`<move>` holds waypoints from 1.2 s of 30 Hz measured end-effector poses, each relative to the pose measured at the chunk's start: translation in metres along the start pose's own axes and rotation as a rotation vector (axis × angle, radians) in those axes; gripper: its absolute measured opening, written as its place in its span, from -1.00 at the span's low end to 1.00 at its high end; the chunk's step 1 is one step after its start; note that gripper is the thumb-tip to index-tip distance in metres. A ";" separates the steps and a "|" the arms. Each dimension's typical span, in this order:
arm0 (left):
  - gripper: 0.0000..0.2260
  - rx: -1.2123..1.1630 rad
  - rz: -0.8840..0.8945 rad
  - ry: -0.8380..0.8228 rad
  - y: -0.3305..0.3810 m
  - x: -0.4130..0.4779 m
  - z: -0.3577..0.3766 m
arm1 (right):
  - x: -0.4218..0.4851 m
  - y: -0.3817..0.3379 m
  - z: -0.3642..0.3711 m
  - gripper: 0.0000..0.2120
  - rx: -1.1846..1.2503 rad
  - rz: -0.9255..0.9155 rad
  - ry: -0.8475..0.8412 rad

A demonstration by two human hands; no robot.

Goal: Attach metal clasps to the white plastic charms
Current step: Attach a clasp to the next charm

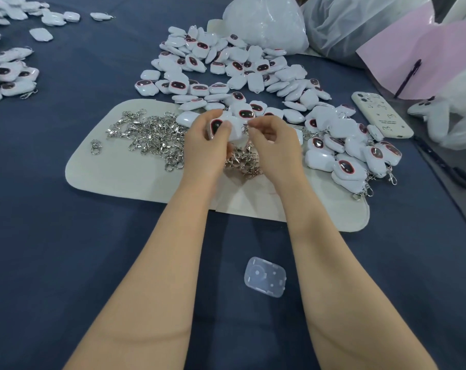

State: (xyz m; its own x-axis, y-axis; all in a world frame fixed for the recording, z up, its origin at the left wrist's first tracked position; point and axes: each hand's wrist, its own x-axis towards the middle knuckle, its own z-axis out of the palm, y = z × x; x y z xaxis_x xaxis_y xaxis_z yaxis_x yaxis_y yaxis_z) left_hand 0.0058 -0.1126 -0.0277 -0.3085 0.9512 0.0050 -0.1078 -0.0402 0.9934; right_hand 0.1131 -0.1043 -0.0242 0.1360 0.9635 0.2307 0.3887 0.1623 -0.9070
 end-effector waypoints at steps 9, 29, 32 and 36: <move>-0.62 0.249 0.162 0.014 -0.002 -0.009 0.008 | -0.005 -0.008 0.004 -0.83 -0.012 -0.059 -0.120; -0.87 -0.048 0.038 0.211 0.000 -0.002 0.003 | 0.043 0.005 0.014 -0.55 -0.847 0.071 -0.058; -0.88 -0.049 0.034 0.200 0.000 -0.001 0.004 | 0.045 0.001 0.005 -0.60 -0.812 0.133 -0.039; -0.92 -0.038 0.035 0.135 -0.002 0.000 0.006 | 0.035 -0.004 -0.009 -0.74 -0.359 0.083 0.071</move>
State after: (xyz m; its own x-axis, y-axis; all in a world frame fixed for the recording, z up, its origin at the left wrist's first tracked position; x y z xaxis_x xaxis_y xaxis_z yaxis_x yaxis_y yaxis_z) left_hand 0.0117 -0.1111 -0.0290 -0.4367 0.8994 0.0216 -0.1297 -0.0867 0.9877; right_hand 0.1250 -0.0729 -0.0089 0.2379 0.9511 0.1970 0.6667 -0.0124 -0.7453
